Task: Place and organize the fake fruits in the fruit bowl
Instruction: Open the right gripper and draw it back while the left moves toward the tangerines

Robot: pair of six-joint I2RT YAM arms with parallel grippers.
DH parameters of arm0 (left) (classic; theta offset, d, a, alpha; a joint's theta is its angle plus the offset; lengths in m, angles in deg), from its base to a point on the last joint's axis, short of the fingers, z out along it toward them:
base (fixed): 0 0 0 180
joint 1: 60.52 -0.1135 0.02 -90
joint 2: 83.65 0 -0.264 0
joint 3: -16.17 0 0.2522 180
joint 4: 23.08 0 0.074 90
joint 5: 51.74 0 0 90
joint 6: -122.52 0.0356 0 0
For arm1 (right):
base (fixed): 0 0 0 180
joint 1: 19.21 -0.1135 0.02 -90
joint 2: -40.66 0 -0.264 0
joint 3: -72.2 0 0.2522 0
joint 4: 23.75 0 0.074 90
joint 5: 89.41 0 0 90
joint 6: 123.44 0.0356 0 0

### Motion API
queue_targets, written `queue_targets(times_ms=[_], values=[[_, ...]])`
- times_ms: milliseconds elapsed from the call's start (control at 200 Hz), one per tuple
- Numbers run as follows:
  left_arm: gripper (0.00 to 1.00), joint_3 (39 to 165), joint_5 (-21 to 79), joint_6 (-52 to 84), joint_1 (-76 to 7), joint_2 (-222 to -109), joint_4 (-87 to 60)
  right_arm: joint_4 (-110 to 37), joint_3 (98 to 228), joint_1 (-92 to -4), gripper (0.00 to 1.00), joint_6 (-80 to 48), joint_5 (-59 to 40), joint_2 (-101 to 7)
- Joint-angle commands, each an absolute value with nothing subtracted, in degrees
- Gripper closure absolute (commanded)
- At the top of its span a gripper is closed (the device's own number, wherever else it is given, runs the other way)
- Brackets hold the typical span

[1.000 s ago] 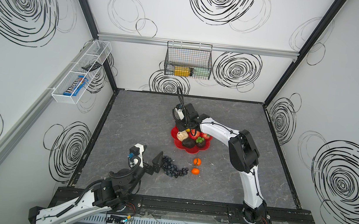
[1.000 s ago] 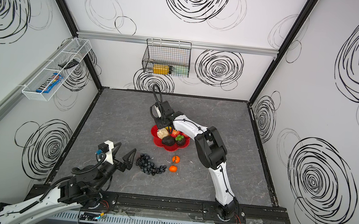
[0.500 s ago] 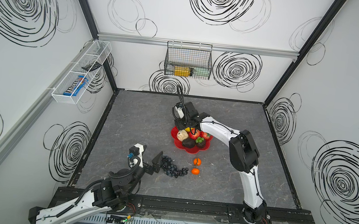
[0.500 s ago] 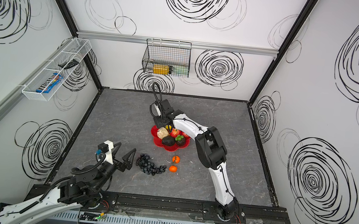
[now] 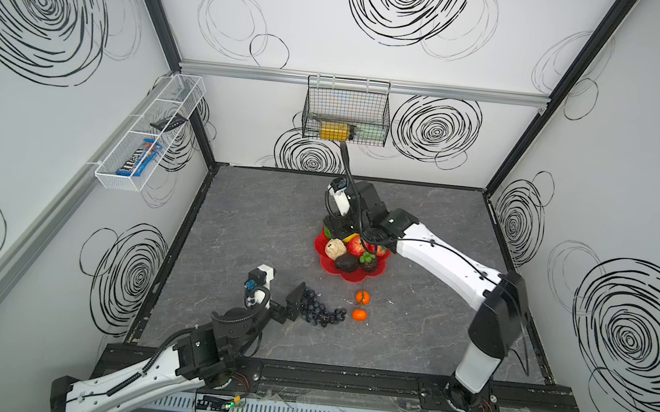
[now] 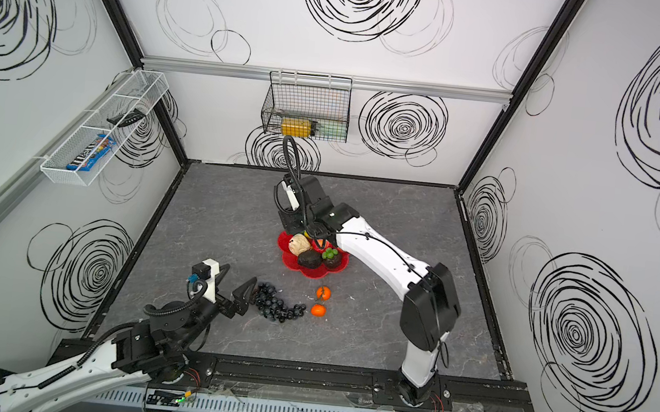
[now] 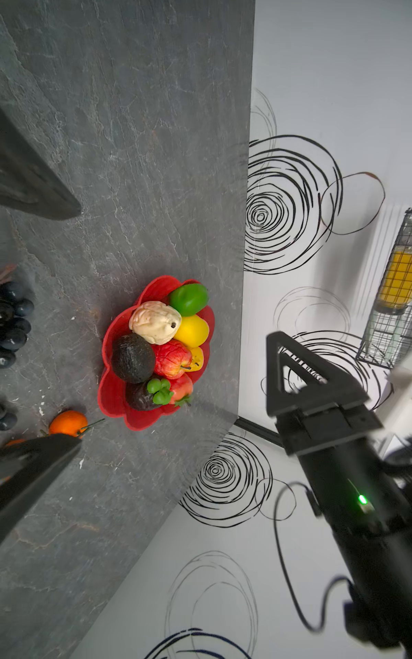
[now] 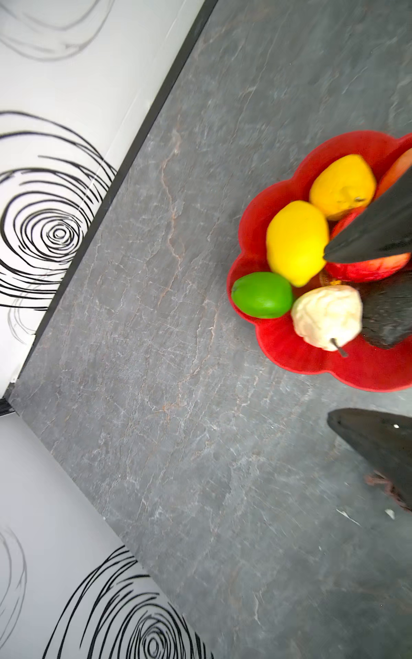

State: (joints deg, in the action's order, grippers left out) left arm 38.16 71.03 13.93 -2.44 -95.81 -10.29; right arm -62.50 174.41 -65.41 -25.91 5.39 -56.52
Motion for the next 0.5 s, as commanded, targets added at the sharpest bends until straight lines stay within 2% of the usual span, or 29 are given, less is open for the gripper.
queue_targets(times_ms=[0,140,245,490], values=[[0.02,38.96,66.28,12.75,-2.87,-98.58,-14.68,-64.36,166.59,-65.43,0.31,-23.08,7.09,-48.49],[0.00,43.24,60.96,8.44,-2.93,-106.16,-14.12,-60.76,151.68,-65.34,0.31,-20.84,8.69,-33.18],[0.03,48.06,57.04,4.18,-2.74,-115.00,-12.07,-57.48,140.88,-65.11,0.30,-16.92,9.83,-20.56],[0.09,62.35,53.60,-0.73,1.24,-137.44,-5.26,-60.07,127.23,-64.88,0.29,-7.48,13.81,-0.85]])
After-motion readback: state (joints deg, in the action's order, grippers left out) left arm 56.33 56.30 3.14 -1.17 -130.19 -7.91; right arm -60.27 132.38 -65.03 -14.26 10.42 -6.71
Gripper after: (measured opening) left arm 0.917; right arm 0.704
